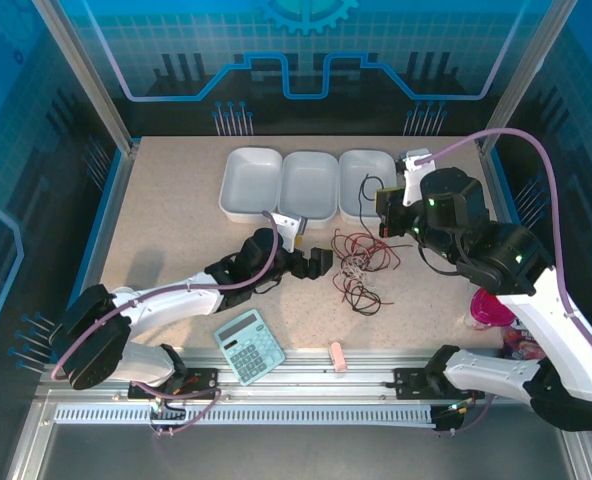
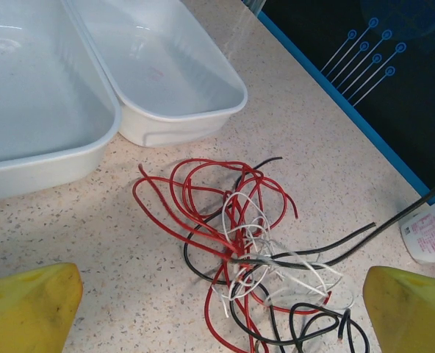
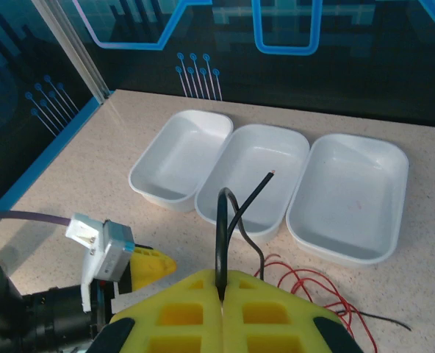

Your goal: Untangle the cables

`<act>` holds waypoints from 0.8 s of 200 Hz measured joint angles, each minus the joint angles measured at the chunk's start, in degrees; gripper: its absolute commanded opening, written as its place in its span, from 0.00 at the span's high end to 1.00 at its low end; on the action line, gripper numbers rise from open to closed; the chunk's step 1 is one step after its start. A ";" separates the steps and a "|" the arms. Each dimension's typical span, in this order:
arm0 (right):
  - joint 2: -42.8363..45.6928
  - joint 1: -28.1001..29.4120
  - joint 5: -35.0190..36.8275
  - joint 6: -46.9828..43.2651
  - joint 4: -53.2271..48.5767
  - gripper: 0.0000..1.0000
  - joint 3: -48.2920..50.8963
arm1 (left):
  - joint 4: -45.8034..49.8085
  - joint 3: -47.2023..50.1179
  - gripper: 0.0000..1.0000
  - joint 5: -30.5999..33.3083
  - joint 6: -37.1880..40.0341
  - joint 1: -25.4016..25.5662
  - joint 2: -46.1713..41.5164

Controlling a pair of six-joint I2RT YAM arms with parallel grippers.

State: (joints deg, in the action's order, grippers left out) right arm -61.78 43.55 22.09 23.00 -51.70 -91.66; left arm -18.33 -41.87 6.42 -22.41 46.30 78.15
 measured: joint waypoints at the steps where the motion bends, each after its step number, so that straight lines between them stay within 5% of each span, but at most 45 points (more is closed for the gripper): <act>1: -0.07 0.02 0.00 -0.02 0.00 1.00 -0.09 | -0.02 0.00 0.01 0.02 0.00 0.00 0.00; 82: -5.09 0.66 1.53 -4.48 -1.57 1.00 -9.25 | 0.11 0.87 0.01 3.39 0.00 0.00 -1.86; 160: -15.21 0.66 7.23 -9.90 -6.32 1.00 -29.92 | 1.18 5.07 0.01 11.26 -0.11 0.00 -7.74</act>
State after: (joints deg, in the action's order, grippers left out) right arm -76.99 44.21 29.32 13.10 -58.02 -121.58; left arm -17.15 -36.80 17.67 -22.52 46.30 70.41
